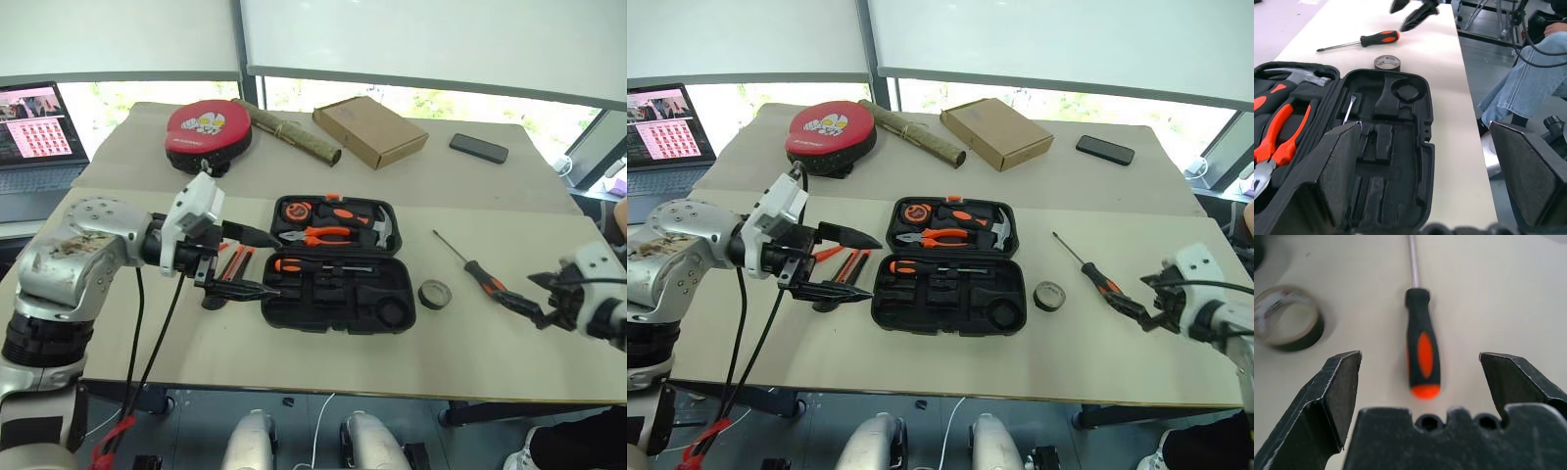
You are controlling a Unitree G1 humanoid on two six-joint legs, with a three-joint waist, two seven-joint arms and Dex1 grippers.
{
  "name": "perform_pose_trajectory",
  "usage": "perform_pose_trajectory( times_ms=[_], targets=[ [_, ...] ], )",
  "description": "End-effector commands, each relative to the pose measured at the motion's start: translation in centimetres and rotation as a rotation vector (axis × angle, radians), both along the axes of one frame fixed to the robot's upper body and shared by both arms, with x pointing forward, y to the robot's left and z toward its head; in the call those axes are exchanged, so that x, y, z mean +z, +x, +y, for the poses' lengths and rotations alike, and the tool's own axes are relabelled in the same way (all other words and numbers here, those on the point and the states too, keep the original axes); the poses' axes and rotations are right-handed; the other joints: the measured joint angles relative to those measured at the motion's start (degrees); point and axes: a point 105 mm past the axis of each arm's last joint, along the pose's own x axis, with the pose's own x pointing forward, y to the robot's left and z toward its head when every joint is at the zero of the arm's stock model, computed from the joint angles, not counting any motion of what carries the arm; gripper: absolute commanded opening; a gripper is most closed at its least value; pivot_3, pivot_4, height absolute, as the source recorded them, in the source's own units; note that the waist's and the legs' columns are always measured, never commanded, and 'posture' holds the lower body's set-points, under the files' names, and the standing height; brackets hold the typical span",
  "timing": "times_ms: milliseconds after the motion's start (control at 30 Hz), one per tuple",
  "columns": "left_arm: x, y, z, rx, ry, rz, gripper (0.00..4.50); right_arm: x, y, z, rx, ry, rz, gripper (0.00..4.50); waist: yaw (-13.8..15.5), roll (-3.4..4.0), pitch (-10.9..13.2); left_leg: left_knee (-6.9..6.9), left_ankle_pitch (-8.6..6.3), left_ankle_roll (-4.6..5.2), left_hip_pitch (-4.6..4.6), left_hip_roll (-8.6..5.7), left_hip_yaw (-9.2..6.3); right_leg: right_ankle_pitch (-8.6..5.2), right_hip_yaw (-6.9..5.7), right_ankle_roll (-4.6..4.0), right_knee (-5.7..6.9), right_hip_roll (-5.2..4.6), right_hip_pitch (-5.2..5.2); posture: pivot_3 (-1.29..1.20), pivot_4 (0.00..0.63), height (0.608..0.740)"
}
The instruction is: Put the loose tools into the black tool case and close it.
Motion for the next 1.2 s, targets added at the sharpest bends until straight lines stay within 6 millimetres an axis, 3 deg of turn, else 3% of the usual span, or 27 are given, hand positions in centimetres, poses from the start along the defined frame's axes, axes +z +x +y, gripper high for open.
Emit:
perform_pose_trajectory(
  times_ms=[33, 167, 200, 267, 467, 533, 600, 700, 800, 867, 967, 1033, 1200],
  targets=[
    [1.0, -0.3, -0.5, -0.025, -0.002, -0.068, 4.47, -0.4, 1.1, -0.2, -0.017, -0.001, 0.005, 4.50, 0.0, 0.04, 0.0, 0.00, 0.00, 0.00, -0.02, 0.00, 0.00, 0.00, 0.00, 0.00, -0.01, 0.00, -0.02, 0.00, 0.150, 0.740],
    [0.8, -0.2, -0.5, -0.018, 0.010, -0.085, 4.47, -2.2, 2.2, -0.4, -0.056, -0.017, 0.062, 4.50, 0.1, 0.06, 0.0, 0.01, 0.00, 0.00, -0.04, -0.04, 0.02, 0.00, 0.01, 0.01, -0.02, -0.04, -0.02, 0.00, 0.150, 0.740],
    [0.8, -0.2, -0.5, -0.017, 0.012, -0.088, 4.50, -2.5, 2.5, -0.5, -0.068, -0.024, 0.068, 4.09, 0.1, 0.06, 0.0, 0.02, 0.00, 0.00, -0.04, -0.04, 0.02, 0.00, 0.00, 0.01, -0.02, -0.03, -0.02, 0.00, 0.150, 0.740],
    [0.8, -0.3, -0.5, -0.016, 0.013, -0.092, 4.50, -2.9, 2.8, -0.6, -0.072, -0.025, 0.074, 3.74, 0.1, 0.06, 0.0, 0.02, 0.00, 0.00, -0.04, -0.03, 0.02, 0.00, 0.00, 0.01, -0.01, -0.03, -0.02, 0.00, 0.150, 0.740],
    [0.7, -0.3, -0.2, -0.001, 0.019, -0.093, 4.50, -3.0, 3.0, -0.5, -0.063, -0.010, 0.067, 1.76, 0.1, 0.06, 0.0, 0.02, 0.00, 0.00, -0.03, -0.03, 0.02, 0.00, 0.00, 0.01, -0.01, -0.03, 0.01, 0.00, 0.150, 0.740],
    [0.5, -0.4, -0.1, 0.006, 0.027, -0.087, 4.50, -2.3, 2.9, -0.6, -0.070, 0.018, 0.047, 1.20, 0.2, 0.05, 0.0, 0.03, 0.00, 0.00, -0.03, -0.03, 0.02, 0.00, 0.00, 0.01, -0.02, -0.03, 0.02, 0.00, 0.150, 0.740],
    [0.2, -0.6, 0.3, 0.015, 0.040, -0.081, 4.50, -0.4, 3.0, -0.4, -0.069, 0.053, -0.010, 1.04, 0.2, 0.06, 0.0, 0.03, 0.00, 0.00, -0.03, -0.04, 0.02, 0.00, 0.01, 0.02, -0.02, -0.03, 0.02, 0.00, 0.150, 0.740],
    [-0.1, -0.7, 0.8, 0.029, 0.053, -0.065, 4.50, 3.0, 3.2, 2.3, 0.087, 0.076, -0.117, 1.04, 0.1, 0.15, 0.1, -0.01, 0.00, 0.00, -0.06, -0.03, 0.03, 0.00, 0.03, 0.01, -0.01, -0.03, -0.06, 0.00, 0.150, 0.740],
    [-0.4, -1.0, 1.3, 0.035, 0.072, -0.053, 4.50, 6.3, 2.6, 7.7, 0.388, 0.079, -0.194, 1.04, -0.4, 0.26, 0.2, -0.02, 0.00, 0.00, -0.05, -0.01, 0.03, 0.00, 0.05, 0.01, 0.01, 0.00, -0.08, 0.00, 0.150, 0.740],
    [-0.5, -1.1, 1.3, 0.037, 0.076, -0.052, 4.50, 7.1, 2.0, 10.3, 0.526, 0.063, -0.202, 1.04, -0.5, 0.32, 0.2, -0.06, 0.00, 0.00, -0.04, 0.02, 0.04, 0.00, 0.08, 0.01, 0.01, 0.04, -0.11, 0.00, 0.150, 0.740],
    [-0.7, -1.2, 1.2, 0.039, 0.077, -0.056, 4.50, 6.5, 1.1, 15.2, 0.794, -0.074, -0.180, 1.04, -0.2, 0.32, 0.2, -0.06, 0.00, 0.00, -0.04, 0.04, 0.02, 0.00, 0.05, 0.01, 0.00, 0.06, -0.10, 0.00, 0.150, 0.740],
    [-0.7, -1.4, 1.0, 0.039, 0.076, -0.058, 4.50, 5.4, 0.9, 17.3, 0.926, -0.163, -0.157, 1.04, 0.0, 0.31, 0.2, -0.04, 0.00, 0.00, -0.04, 0.04, 0.05, -0.01, 0.04, 0.01, -0.02, 0.03, -0.10, 0.00, 0.150, 0.740],
    [-0.8, -1.5, 1.0, 0.046, 0.082, -0.065, 4.50, 3.7, 2.4, 18.1, 1.006, -0.324, -0.133, 1.04, 0.9, 0.29, 0.2, 0.02, 0.00, 0.00, -0.12, -0.01, 0.09, -0.01, 0.00, 0.02, -0.03, -0.04, -0.12, 0.00, 0.150, 0.740]
  ],
)
